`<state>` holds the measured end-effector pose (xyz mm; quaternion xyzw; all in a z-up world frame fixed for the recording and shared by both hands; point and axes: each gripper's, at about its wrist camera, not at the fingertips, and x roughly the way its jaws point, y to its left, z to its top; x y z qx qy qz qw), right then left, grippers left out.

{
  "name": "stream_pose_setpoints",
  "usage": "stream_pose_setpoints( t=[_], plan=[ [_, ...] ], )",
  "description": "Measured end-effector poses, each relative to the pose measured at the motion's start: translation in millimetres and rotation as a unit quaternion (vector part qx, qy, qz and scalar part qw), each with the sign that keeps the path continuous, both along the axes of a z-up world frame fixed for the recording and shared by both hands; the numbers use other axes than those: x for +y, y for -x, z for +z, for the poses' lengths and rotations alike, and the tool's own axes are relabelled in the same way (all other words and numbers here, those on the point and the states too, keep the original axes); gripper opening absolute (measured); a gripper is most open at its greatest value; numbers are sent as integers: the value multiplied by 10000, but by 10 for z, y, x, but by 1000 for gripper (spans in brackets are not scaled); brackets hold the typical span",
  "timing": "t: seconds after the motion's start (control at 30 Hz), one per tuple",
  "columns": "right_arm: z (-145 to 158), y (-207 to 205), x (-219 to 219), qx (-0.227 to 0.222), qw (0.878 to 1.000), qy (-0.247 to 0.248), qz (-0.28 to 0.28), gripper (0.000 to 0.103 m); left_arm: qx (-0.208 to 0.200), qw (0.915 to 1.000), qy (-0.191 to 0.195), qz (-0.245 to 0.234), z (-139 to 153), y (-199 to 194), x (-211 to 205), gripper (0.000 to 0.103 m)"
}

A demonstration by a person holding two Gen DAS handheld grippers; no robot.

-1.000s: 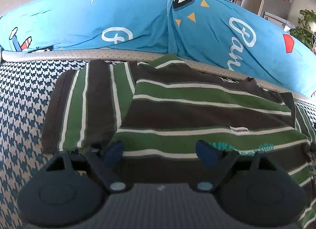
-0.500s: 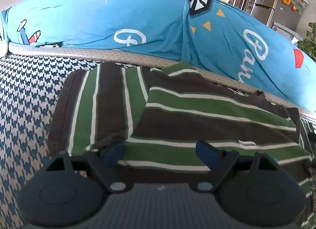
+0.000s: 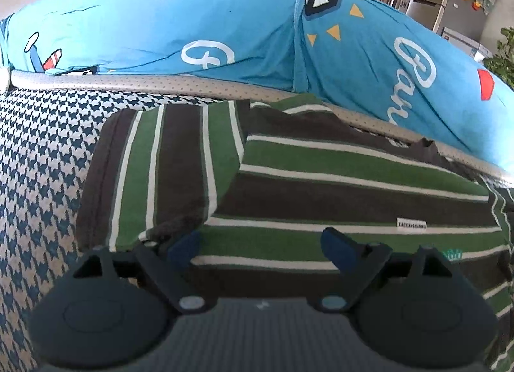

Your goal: Fold clothes

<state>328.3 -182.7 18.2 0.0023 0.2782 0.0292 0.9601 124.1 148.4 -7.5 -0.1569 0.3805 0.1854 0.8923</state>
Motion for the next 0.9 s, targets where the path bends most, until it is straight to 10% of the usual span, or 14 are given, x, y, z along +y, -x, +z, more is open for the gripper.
stream_pose_setpoints(
  t=[0.9],
  plan=[
    [335,954,-218,1065,9815,-1309,900,25,35,9967,-217,-777,60,450,-393,95]
  ],
)
